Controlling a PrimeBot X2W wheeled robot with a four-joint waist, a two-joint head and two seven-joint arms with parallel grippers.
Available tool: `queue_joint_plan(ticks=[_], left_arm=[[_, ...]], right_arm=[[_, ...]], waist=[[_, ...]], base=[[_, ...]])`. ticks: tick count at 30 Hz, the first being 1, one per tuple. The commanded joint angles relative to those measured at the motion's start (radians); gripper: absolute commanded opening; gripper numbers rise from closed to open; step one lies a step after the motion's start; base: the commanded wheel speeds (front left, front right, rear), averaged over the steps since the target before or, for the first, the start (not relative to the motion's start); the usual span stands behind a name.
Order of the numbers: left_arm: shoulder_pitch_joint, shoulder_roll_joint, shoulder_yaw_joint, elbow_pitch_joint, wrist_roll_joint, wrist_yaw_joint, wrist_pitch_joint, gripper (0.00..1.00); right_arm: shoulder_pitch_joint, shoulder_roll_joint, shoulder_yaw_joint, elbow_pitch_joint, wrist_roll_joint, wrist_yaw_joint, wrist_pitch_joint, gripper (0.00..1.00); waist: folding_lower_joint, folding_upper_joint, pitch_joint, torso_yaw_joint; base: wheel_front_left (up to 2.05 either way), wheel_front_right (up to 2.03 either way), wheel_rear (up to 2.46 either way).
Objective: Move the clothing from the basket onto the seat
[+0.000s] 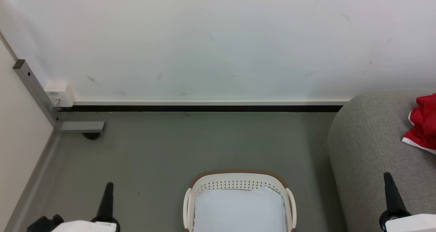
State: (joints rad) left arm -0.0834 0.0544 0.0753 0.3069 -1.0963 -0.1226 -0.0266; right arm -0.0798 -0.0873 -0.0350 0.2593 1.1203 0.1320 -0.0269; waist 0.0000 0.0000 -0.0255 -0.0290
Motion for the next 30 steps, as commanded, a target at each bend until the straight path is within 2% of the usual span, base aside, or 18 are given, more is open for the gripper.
queue_joint_plan(ticks=[1,30], left_arm=[[-0.022,0.005,0.005,-0.016,-0.035,-0.003,0.007,0.0],[-0.026,0.001,0.025,-0.042,-0.284,-0.008,0.077,0.0]], right_arm=[[-0.023,0.001,-0.007,-0.012,0.027,-0.001,0.008,0.0],[-0.029,0.019,-0.047,-0.016,0.264,-0.002,0.078,0.0]], waist=[[0.0,0.0,0.001,0.001],[0.0,0.0,0.013,0.013]], base=[[0.0,0.0,0.0],[0.0,0.0,0.0]])
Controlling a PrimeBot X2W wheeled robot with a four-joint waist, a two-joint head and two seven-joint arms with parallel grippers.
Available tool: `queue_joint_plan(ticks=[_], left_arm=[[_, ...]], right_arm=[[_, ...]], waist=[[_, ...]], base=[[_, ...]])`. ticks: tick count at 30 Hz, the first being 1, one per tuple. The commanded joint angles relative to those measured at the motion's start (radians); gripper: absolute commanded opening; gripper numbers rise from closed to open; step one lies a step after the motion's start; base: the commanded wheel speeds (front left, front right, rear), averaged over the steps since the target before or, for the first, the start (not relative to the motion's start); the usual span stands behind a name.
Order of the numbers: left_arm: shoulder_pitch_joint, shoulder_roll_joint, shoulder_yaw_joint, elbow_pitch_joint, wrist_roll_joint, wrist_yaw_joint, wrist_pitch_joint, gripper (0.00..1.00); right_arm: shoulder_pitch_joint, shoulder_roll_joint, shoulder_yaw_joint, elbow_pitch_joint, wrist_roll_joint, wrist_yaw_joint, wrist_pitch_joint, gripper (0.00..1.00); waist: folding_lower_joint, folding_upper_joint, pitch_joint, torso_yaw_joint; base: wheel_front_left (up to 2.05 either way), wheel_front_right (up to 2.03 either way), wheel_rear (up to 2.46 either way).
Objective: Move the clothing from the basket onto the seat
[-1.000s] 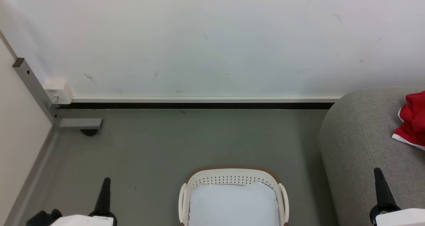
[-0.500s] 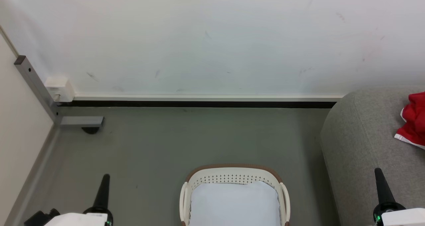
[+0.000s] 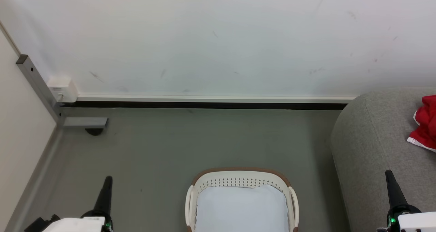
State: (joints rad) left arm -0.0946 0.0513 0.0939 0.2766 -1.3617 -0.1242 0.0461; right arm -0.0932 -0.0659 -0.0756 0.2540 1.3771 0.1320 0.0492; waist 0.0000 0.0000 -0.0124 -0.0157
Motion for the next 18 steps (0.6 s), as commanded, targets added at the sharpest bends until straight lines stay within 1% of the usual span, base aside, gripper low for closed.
queue_joint_plan(ticks=[1,18], left_arm=[[-0.015,0.004,0.007,-0.012,-0.025,-0.006,0.007,0.0],[-0.018,0.002,0.016,-0.023,-0.149,-0.008,0.041,0.0]], right_arm=[[-0.015,-0.002,-0.007,-0.01,0.016,-0.002,0.003,0.0],[-0.017,0.009,-0.025,-0.012,0.134,-0.002,0.039,0.0]], waist=[[0.0,0.0,0.0,0.0],[0.0,0.0,0.008,0.008]], base=[[0.0,0.0,0.0],[0.0,0.0,0.0]])
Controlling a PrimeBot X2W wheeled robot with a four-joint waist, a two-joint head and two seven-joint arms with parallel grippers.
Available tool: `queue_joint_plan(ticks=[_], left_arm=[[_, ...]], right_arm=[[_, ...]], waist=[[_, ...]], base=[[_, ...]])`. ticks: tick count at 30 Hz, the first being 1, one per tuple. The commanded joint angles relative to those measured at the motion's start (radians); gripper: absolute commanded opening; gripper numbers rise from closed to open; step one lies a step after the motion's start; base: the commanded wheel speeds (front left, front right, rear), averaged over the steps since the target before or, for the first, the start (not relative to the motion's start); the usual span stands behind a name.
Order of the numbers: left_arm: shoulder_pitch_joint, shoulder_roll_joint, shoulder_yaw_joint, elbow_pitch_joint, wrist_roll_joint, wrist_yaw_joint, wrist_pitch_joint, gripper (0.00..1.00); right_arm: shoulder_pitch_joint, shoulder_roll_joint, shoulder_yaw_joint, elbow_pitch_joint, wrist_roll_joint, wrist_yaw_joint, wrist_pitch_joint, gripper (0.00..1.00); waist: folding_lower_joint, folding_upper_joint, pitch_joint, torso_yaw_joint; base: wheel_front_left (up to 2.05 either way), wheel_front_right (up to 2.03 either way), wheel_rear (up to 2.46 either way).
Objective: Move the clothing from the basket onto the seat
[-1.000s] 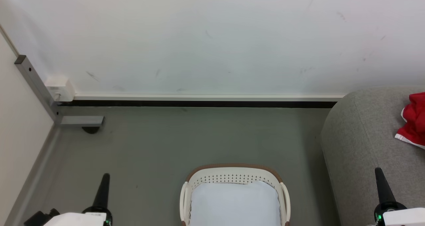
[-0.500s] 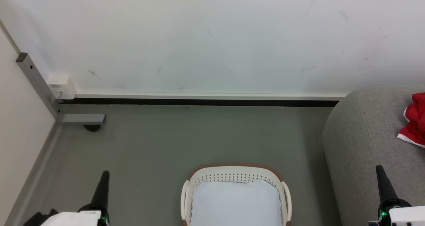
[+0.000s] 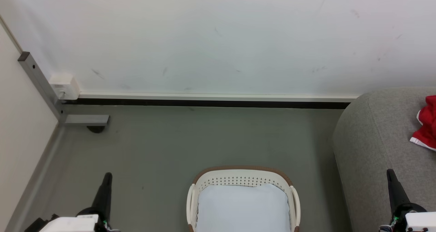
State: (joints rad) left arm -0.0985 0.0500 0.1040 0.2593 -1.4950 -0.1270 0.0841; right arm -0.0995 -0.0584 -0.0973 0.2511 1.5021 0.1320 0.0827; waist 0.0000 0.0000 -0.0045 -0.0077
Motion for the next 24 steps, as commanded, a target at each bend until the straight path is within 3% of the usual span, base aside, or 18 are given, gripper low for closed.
queue_joint_plan(ticks=[1,17,24], left_arm=[[-0.014,0.003,0.006,-0.006,-0.02,-0.004,0.004,0.0],[-0.015,0.001,0.013,-0.017,-0.126,-0.007,0.034,0.0],[-0.014,0.001,0.012,-0.017,-0.124,-0.006,0.034,0.0]], right_arm=[[-0.011,0.002,-0.005,-0.009,0.017,-0.002,0.008,0.0],[-0.015,0.009,-0.021,-0.009,0.116,-0.002,0.035,0.0],[-0.015,0.009,-0.021,-0.009,0.111,-0.002,0.035,0.0]], waist=[[0.0,0.0,0.0,0.001],[0.0,0.0,0.008,0.008],[0.0,0.0,0.008,0.008]], base=[[0.0,0.0,0.0],[0.0,0.0,0.0],[0.0,0.0,0.0]])
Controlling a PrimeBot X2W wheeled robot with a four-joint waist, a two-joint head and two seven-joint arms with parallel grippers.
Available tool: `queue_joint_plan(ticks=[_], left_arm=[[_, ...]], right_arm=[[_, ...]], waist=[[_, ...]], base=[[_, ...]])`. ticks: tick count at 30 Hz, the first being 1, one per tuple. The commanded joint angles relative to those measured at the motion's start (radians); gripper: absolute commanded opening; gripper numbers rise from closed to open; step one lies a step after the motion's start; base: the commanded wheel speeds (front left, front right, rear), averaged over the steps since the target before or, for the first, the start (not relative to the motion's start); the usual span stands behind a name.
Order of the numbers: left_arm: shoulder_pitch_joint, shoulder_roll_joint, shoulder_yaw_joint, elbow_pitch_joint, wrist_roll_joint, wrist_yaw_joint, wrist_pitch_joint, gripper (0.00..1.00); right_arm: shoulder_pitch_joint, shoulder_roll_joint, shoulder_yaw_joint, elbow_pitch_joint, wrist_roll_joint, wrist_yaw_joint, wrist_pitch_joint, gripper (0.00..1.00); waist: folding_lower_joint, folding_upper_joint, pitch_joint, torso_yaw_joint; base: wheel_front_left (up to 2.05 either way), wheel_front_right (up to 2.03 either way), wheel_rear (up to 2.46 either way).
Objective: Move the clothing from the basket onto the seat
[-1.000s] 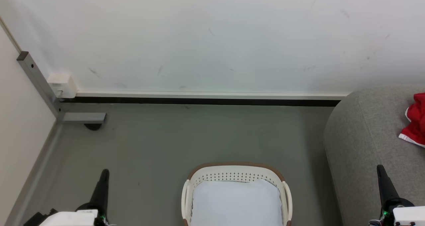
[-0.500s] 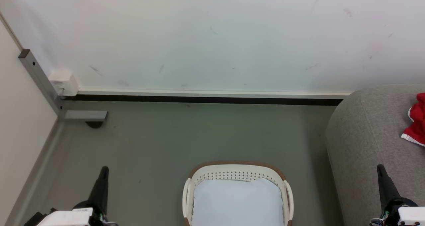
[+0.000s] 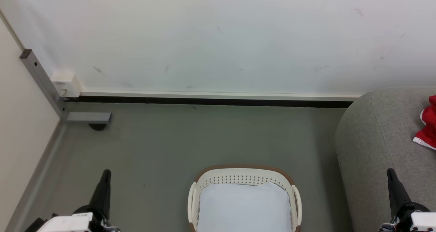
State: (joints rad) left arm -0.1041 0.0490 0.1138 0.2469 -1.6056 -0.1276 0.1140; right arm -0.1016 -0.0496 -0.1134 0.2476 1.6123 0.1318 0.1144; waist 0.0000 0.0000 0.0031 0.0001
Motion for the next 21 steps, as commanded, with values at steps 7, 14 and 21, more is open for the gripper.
queue_joint_plan(ticks=[7,14,21], left_arm=[[-0.009,0.002,0.002,-0.004,-0.013,-0.006,0.004,0.0],[-0.008,0.002,0.002,-0.004,-0.013,-0.006,0.004,0.0],[-0.008,0.002,0.002,-0.004,-0.013,-0.005,0.004,0.0]], right_arm=[[-0.012,0.0,-0.004,-0.006,0.001,-0.002,0.003,0.0],[-0.012,0.0,-0.004,-0.005,0.001,-0.002,0.004,0.0],[-0.012,0.0,-0.004,-0.005,0.001,-0.002,0.003,0.0]], waist=[[0.0,0.0,0.0,0.0],[0.0,0.0,0.0,0.0],[0.0,0.0,0.0,0.0]], base=[[0.0,0.0,0.0],[0.0,0.0,0.0],[0.0,0.0,0.0]])
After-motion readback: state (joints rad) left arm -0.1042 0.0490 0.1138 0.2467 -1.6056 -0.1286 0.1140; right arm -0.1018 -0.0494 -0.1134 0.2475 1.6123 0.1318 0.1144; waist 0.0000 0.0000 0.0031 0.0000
